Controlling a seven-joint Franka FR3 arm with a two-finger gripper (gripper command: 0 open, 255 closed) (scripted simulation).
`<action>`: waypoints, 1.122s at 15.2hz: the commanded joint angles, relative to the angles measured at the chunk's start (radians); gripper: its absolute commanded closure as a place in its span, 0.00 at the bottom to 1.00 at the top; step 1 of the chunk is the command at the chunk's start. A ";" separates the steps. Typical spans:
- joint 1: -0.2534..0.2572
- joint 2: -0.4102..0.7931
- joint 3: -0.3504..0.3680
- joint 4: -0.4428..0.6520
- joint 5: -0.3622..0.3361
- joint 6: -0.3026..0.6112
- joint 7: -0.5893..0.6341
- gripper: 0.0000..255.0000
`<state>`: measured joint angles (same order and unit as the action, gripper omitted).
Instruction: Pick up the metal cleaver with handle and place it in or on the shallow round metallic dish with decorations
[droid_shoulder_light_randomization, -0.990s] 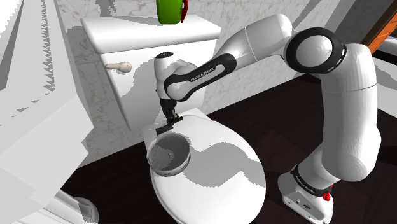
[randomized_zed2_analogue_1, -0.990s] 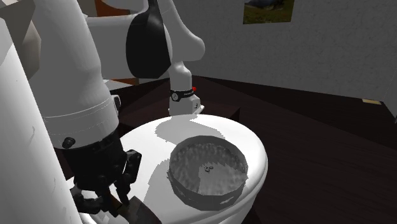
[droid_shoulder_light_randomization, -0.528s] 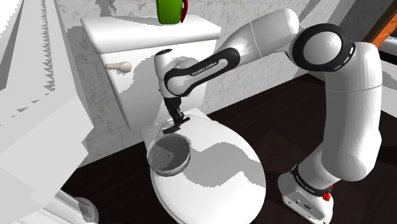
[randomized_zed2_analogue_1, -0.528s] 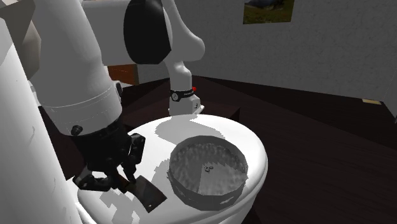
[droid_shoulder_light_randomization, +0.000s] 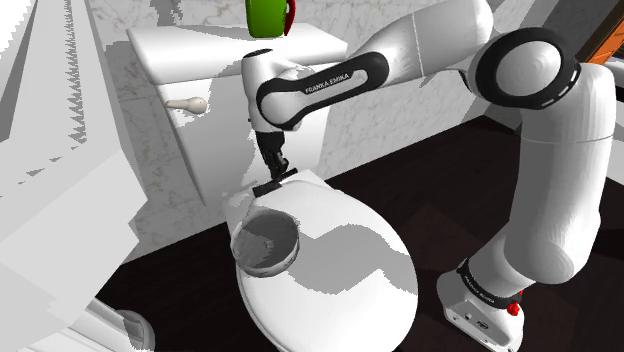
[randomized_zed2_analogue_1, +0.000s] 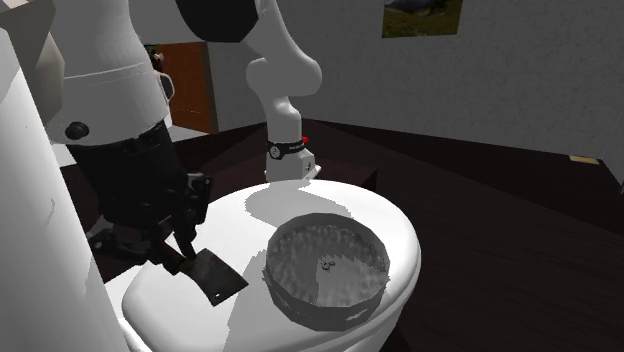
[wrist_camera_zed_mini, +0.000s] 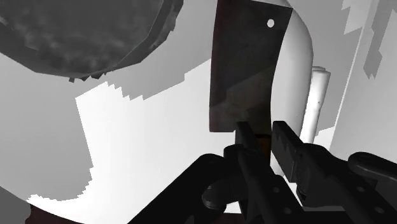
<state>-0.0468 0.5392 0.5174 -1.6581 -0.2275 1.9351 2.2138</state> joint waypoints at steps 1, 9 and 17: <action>0.000 -0.006 0.000 0.059 0.002 -0.012 -0.002 1.00; -0.001 -0.061 0.017 0.062 0.027 -0.064 0.003 1.00; 0.031 -0.226 0.092 -0.173 0.104 0.023 0.114 1.00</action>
<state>-0.0224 0.3287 0.6005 -1.8137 -0.1322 1.9539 2.3125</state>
